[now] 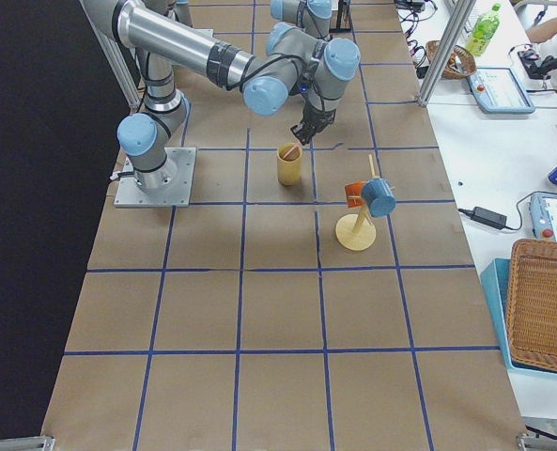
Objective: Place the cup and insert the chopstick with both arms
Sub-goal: 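Set the blue cup at table center while the right gripper lifts the chopstick, then open the left gripper and withdraw it while the right gripper carries the chopstick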
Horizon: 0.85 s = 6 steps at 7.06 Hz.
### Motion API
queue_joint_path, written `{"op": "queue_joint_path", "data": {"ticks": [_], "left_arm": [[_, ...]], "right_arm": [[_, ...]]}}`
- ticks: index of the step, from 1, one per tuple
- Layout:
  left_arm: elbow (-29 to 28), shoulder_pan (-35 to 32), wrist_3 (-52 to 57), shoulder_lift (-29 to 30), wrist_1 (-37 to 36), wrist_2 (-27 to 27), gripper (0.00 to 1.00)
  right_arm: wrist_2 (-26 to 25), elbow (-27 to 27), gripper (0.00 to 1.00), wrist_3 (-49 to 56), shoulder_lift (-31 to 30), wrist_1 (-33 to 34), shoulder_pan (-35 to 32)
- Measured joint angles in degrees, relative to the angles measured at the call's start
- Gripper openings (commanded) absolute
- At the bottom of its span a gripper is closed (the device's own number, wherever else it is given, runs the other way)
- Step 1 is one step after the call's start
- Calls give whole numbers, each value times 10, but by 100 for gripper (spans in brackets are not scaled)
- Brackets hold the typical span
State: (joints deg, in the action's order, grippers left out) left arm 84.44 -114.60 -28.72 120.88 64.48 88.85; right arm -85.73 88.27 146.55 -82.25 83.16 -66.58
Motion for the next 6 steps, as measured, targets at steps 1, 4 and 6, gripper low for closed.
{"op": "queue_joint_path", "data": {"ticks": [1, 4, 6], "left_arm": [[-8, 4, 0, -8, 10, -1, 100], [-64, 51, 21, -69, 130, -6, 100], [-67, 92, 87, -142, 220, -3, 100]], "right_arm": [[-3, -28, 7, -10, 0, -27, 0], [1, -107, 7, -43, 0, -73, -1], [33, -155, 7, -100, 0, -89, -5]]}}
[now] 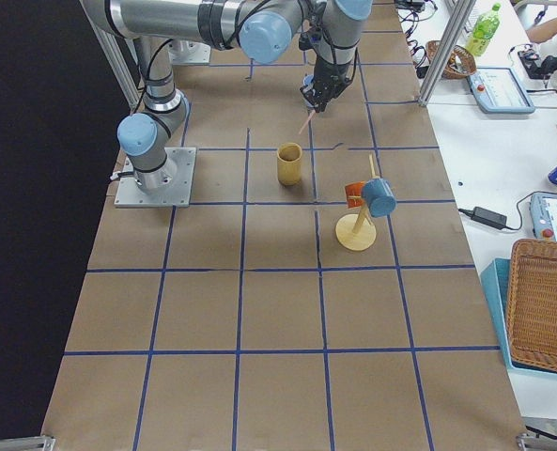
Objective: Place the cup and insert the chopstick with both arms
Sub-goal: 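Open the left gripper and withdraw it while the right gripper carries the chopstick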
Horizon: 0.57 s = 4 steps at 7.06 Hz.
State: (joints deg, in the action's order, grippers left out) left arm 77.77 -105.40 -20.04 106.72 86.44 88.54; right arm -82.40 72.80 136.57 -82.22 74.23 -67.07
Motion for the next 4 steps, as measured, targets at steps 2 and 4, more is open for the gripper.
{"op": "queue_joint_path", "data": {"ticks": [2, 4], "left_arm": [[33, 65, 73, -68, 52, -1, 99], [106, 110, 131, -128, 57, 1, 100]], "right_arm": [[38, -25, 7, -92, 2, -5, -17], [49, -31, 8, -207, 2, 1, -70]]}}
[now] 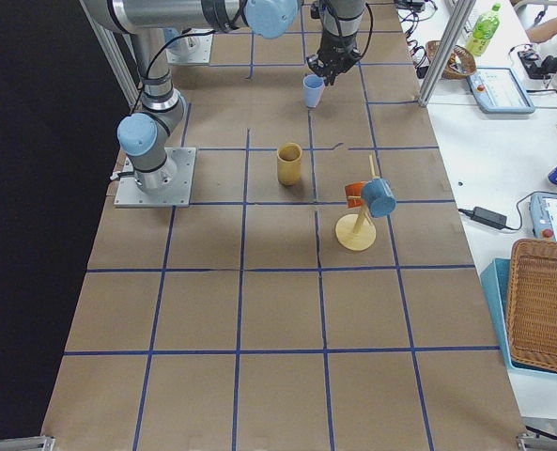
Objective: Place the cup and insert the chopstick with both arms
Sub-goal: 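Open the left gripper and withdraw it while the right gripper carries the chopstick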
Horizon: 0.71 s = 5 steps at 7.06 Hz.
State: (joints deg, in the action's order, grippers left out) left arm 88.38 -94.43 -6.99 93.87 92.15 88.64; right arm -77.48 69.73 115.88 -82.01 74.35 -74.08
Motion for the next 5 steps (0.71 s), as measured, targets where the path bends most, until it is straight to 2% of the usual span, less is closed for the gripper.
{"op": "queue_joint_path", "data": {"ticks": [1, 3, 5], "left_arm": [[22, 8, 13, -19, -1, 2, 100], [29, 12, 20, -30, 1, 13, 100], [28, 13, 21, -32, 1, 18, 100]], "right_arm": [[0, 0, 8, -67, 1, 14, -41], [-8, 1, 8, -193, 11, 72, -130], [-59, 0, 9, -325, 34, 130, -216]]}}
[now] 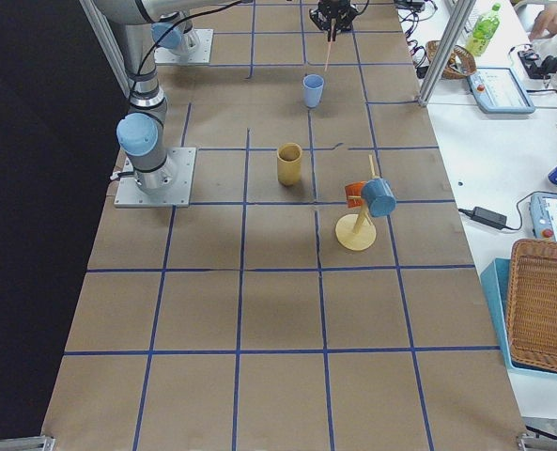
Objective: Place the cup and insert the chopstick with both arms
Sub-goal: 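Lower the pink chopstick into the blue cup with the right gripper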
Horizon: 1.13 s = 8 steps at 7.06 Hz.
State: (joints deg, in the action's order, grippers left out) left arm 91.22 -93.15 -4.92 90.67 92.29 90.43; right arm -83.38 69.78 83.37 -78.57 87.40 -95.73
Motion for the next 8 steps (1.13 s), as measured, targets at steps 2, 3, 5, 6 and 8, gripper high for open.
{"op": "queue_joint_path", "data": {"ticks": [2, 3, 5, 6, 8], "left_arm": [[-1, 0, -1, -3, 1, -1, 100], [-1, 0, -1, -3, 1, -1, 100], [-1, 0, 0, -3, 1, -3, 100], [-1, -1, -1, -4, 1, -5, 100], [-1, -2, -1, -4, 1, -8, 100]], "right_arm": [[-51, 0, 9, -106, 27, 27, -72], [-68, 0, 10, -140, 35, 30, -94], [-84, 0, 10, -186, 41, 24, -122], [-89, 0, 10, -205, 42, 21, -137], [-100, 1, 10, -249, 46, 18, -156]]}}
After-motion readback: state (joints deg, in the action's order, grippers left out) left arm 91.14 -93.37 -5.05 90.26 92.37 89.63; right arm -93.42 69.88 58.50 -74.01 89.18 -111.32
